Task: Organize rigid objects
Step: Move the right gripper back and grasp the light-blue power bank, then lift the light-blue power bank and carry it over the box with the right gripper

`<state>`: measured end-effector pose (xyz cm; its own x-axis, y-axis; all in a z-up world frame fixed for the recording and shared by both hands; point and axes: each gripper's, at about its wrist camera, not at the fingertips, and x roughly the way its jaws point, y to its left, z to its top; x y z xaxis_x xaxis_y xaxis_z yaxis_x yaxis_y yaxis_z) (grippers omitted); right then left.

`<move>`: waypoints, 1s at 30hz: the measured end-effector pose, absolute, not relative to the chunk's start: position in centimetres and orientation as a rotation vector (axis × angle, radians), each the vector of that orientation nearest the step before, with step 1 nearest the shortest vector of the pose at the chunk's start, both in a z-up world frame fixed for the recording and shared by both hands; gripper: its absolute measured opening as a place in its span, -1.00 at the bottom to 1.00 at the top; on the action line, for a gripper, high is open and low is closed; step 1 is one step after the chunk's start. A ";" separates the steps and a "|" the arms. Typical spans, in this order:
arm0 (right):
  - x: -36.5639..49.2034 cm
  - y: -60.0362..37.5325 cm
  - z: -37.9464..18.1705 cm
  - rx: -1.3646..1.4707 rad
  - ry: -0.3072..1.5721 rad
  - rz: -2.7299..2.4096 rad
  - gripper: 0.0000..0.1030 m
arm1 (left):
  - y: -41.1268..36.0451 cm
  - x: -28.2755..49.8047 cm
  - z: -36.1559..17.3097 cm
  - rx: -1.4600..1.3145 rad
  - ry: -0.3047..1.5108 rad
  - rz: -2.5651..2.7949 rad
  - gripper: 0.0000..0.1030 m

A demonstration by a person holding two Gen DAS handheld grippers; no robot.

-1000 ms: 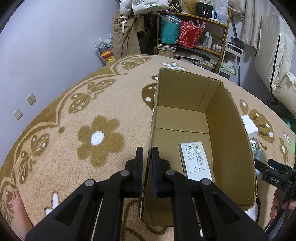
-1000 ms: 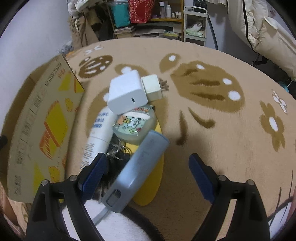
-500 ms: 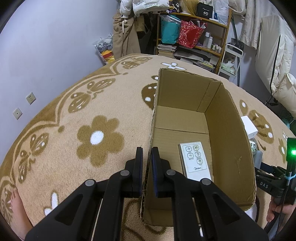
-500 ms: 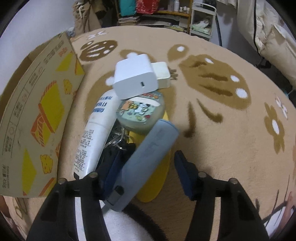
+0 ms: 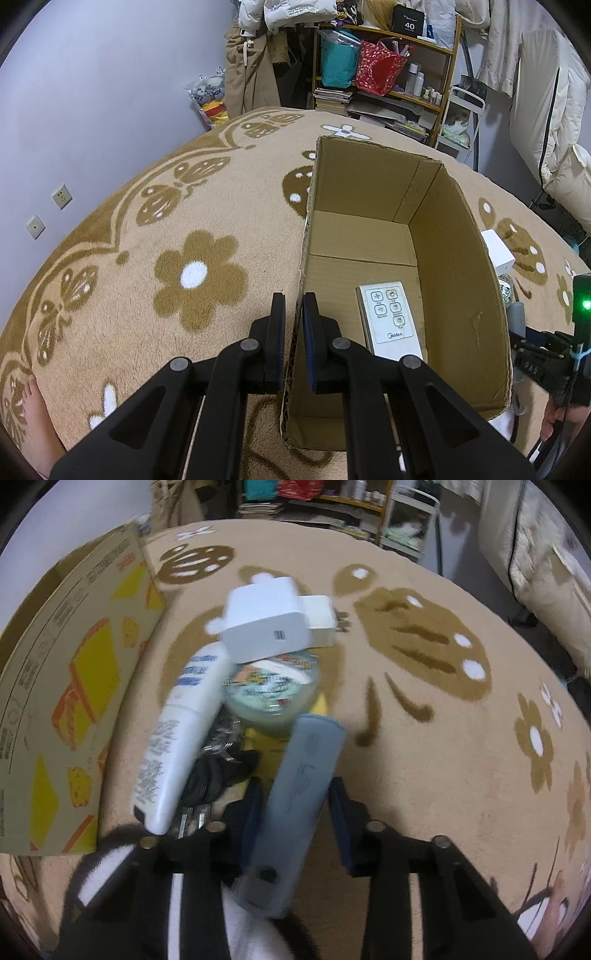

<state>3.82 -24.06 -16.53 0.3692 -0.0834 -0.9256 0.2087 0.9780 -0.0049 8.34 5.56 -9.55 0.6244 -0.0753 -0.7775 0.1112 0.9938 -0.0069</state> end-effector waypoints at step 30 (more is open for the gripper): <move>4.1 -25.4 -9.1 0.317 0.892 -0.163 -0.43 | 5.7 8.7 -9.3 0.061 0.893 -0.112 -0.86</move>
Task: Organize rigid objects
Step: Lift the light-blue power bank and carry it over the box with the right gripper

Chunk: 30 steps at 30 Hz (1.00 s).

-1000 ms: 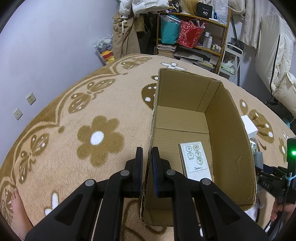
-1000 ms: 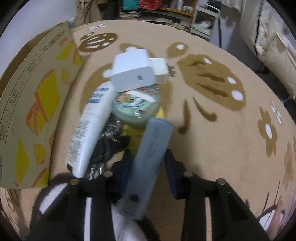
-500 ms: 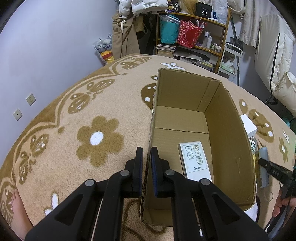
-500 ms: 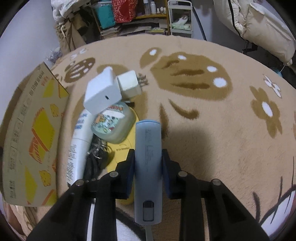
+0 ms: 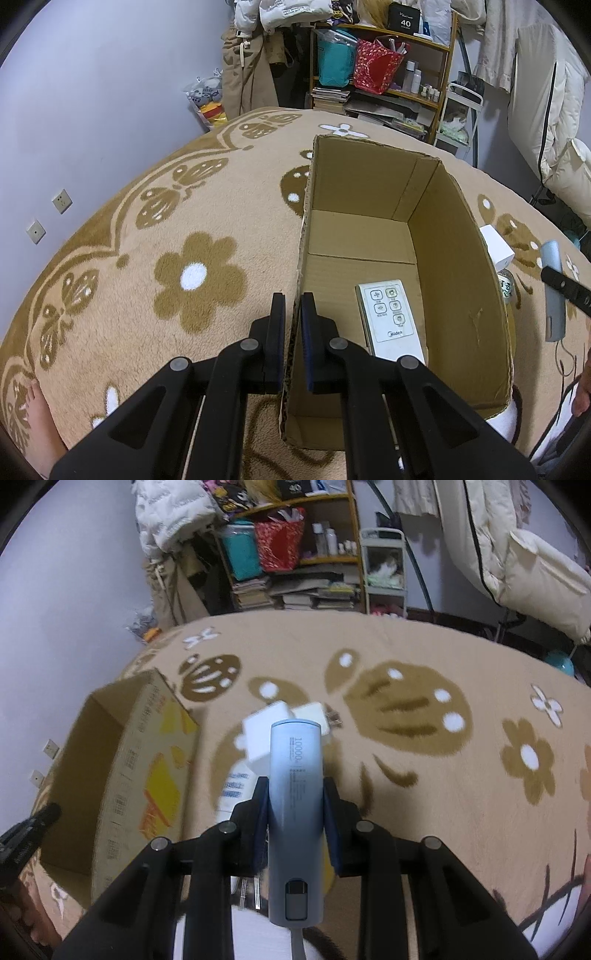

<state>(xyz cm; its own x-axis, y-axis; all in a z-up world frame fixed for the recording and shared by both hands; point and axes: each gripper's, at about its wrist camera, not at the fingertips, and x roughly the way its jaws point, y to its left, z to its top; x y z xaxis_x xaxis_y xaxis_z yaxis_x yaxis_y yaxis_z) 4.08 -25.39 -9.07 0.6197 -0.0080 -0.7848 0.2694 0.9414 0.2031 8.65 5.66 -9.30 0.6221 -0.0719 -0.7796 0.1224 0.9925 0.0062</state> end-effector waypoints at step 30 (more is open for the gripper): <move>7.4 -14.6 -2.0 0.268 0.758 0.133 -0.43 | 5.6 8.6 -9.3 0.062 0.893 -0.111 -0.86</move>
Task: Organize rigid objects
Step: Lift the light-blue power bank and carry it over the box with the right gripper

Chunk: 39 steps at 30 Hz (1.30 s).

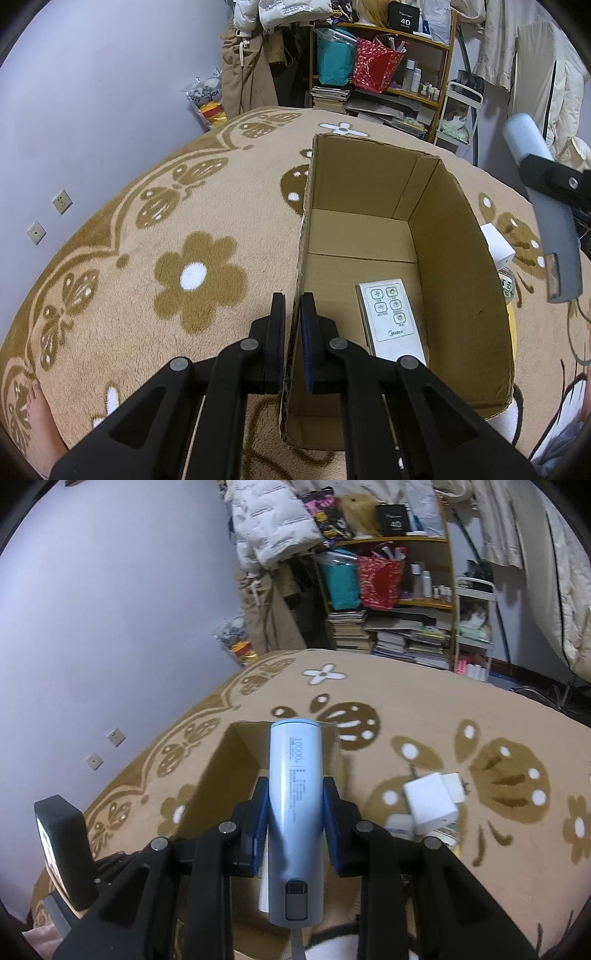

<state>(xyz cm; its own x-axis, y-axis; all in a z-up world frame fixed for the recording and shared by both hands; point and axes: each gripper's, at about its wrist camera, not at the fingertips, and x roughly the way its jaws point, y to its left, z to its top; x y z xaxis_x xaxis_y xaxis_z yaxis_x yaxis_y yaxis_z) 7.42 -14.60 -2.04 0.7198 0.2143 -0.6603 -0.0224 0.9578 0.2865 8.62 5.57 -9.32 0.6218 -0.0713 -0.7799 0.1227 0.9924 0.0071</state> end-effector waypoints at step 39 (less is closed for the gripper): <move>8.9 -10.5 -8.9 0.210 0.943 0.182 -0.43 | 5.7 8.6 -9.2 0.061 0.901 -0.115 -0.85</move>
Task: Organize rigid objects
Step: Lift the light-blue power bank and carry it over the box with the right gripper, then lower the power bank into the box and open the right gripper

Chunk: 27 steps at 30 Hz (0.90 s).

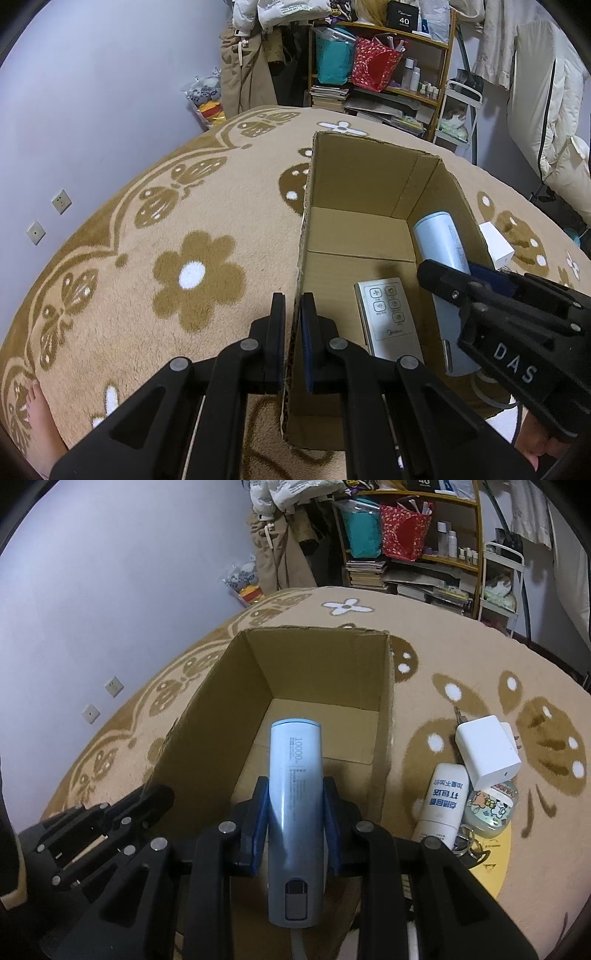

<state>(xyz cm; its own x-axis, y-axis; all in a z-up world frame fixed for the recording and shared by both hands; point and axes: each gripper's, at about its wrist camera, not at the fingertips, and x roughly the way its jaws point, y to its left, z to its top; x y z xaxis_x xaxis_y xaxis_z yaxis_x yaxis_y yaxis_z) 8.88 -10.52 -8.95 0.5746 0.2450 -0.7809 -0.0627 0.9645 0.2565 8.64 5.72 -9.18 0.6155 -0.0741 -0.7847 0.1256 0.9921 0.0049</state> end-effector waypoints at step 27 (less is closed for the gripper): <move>6.0 -15.7 -2.6 0.201 0.765 0.033 0.82 | 5.4 8.3 -9.4 0.089 0.911 -0.135 -0.92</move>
